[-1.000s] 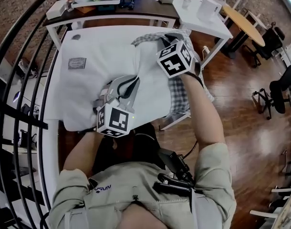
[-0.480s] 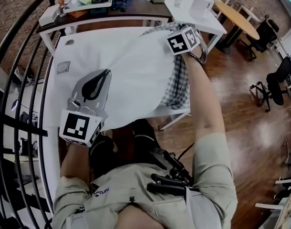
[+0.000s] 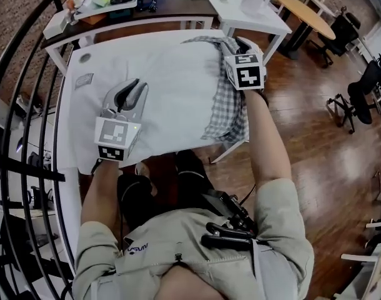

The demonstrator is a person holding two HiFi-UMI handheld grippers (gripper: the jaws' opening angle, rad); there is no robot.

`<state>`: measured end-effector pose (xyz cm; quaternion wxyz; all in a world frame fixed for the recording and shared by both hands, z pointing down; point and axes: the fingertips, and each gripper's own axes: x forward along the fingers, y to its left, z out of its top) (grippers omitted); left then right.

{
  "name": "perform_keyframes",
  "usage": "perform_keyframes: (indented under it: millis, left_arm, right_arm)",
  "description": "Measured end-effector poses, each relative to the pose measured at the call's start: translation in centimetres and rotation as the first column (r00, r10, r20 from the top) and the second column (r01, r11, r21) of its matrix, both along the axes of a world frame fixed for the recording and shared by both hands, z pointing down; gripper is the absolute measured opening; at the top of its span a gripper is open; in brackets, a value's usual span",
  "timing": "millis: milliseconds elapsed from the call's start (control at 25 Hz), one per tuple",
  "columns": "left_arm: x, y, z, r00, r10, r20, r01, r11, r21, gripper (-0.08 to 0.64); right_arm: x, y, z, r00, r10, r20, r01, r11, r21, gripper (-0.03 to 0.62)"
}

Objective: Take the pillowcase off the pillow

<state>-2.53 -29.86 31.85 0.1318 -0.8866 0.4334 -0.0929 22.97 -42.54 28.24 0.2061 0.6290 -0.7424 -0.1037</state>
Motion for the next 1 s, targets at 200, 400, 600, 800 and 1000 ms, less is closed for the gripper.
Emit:
perform_keyframes:
  millis: [200,400,600,800,1000]
  left_arm:
    - [1.6,4.1,-3.2,0.997,0.063,0.053,-0.069,0.991,0.118,0.181]
    - [6.7,11.6,-2.0,0.963,0.206,0.174,-0.229,0.965,0.128,0.229]
    - [8.8,10.4,6.2,0.928,0.165,0.335,-0.179,0.984,0.012,0.288]
    - [8.1,8.5,5.9,0.954,0.101,0.283,-0.111,0.994,0.017,0.067]
    - [6.4,7.9,-0.1,0.984,0.111,0.141,-0.119,0.992,0.046,0.034]
  right_arm:
    - [-0.9,10.9,-0.2,0.987,-0.01,0.159,-0.012,0.99,0.137,0.17]
    - [-3.5,19.9,3.7,0.972,-0.026,0.235,0.002,0.994,0.106,0.17]
    - [-6.2,23.2,9.1,0.973,-0.004,0.23,0.01,1.0,-0.028,0.178]
    - [-7.4,22.5,11.8,0.99,0.032,0.14,-0.025,0.998,-0.054,0.095]
    - [-3.8,21.8,10.6,0.993,0.114,0.041,-0.113,0.993,-0.02,0.021]
